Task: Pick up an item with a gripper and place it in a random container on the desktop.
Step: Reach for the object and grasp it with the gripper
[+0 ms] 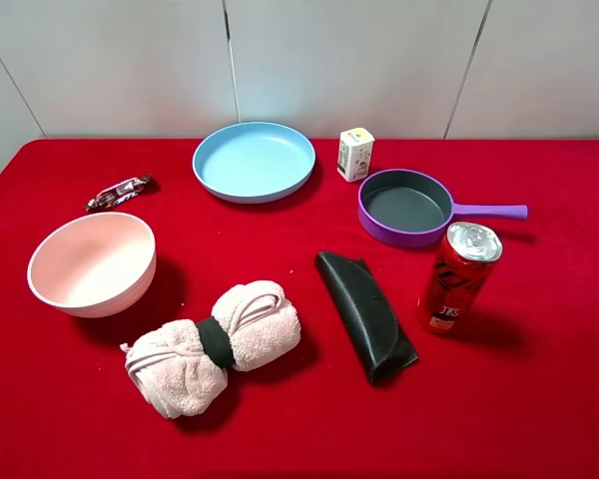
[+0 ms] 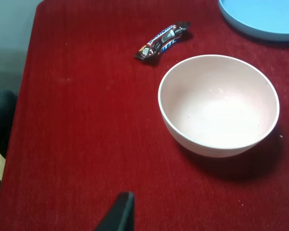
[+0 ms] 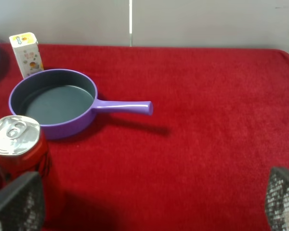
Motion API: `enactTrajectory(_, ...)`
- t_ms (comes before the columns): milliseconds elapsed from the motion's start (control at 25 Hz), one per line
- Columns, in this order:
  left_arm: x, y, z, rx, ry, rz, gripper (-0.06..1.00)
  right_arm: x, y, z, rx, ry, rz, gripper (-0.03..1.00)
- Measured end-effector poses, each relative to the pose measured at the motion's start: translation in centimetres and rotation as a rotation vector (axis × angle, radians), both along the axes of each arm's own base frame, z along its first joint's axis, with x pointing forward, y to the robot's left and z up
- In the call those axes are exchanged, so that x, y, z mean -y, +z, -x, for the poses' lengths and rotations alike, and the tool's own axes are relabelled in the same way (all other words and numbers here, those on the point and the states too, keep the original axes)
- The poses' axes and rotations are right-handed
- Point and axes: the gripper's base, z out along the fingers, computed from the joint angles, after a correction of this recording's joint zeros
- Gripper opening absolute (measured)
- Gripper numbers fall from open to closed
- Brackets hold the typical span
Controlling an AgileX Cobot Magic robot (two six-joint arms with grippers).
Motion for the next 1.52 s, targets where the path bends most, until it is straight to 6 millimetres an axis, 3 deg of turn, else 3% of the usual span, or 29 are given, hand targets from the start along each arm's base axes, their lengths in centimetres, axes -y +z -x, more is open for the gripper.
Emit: enactTrajectory(1520, 0.0, 0.0, 0.0, 0.0, 0.0, 0.0, 0.99, 0.0, 0.0, 0.0, 0.0, 0.0, 0.0, 0.69)
